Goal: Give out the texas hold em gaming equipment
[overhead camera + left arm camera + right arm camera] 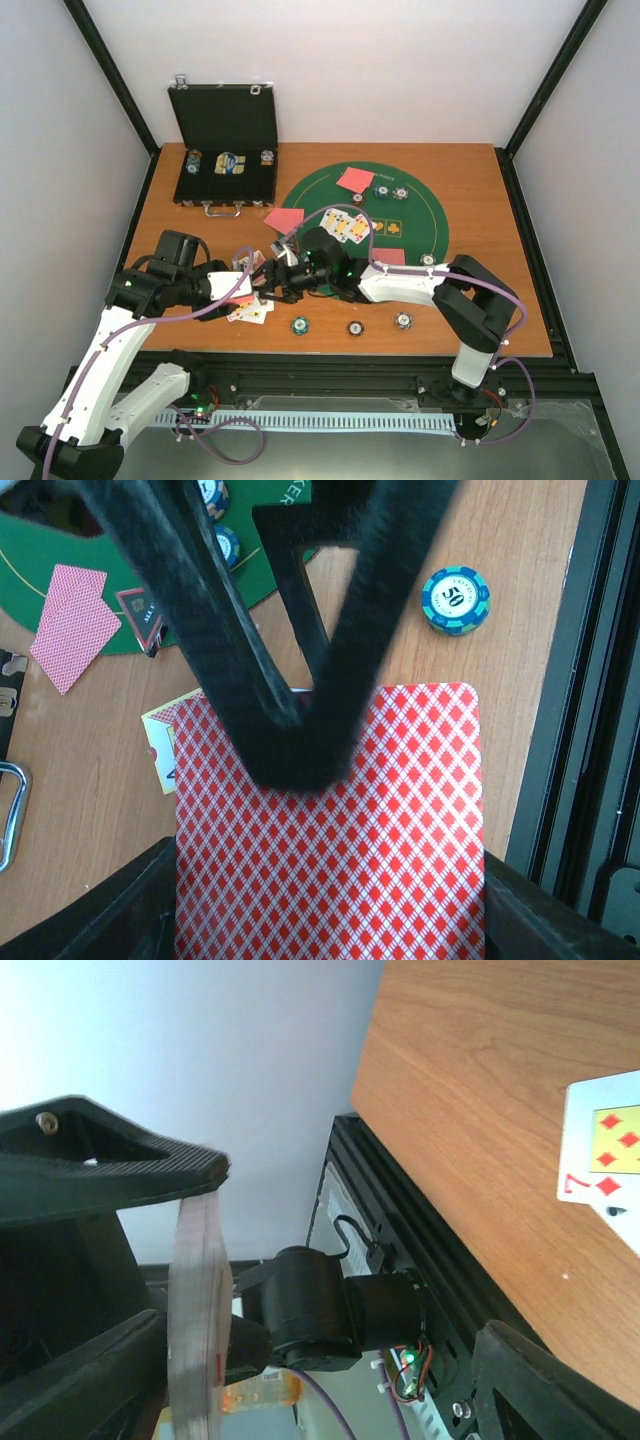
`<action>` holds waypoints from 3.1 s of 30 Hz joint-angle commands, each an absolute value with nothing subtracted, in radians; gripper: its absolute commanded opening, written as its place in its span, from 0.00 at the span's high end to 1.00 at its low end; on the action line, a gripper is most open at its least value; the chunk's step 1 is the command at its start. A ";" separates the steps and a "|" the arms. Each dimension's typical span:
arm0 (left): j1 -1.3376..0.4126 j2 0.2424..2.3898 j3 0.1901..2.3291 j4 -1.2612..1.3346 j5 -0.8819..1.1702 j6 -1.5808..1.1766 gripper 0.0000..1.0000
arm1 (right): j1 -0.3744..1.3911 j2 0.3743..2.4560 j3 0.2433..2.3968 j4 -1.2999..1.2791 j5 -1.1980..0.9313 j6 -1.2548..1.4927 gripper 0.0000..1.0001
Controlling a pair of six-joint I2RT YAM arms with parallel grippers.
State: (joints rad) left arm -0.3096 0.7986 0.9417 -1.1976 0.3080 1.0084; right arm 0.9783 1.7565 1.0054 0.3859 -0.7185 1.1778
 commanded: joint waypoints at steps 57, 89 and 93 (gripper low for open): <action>-0.313 0.781 0.968 -1.192 0.339 1.044 0.67 | 0.949 1.631 1.030 0.052 -0.736 0.938 0.97; -0.313 0.792 0.973 -1.193 0.323 1.044 0.67 | 0.109 1.774 1.178 -0.429 -0.710 0.427 0.97; -0.313 0.787 0.973 -1.195 0.316 1.050 0.67 | 0.087 1.870 1.266 -0.464 -0.709 0.400 0.97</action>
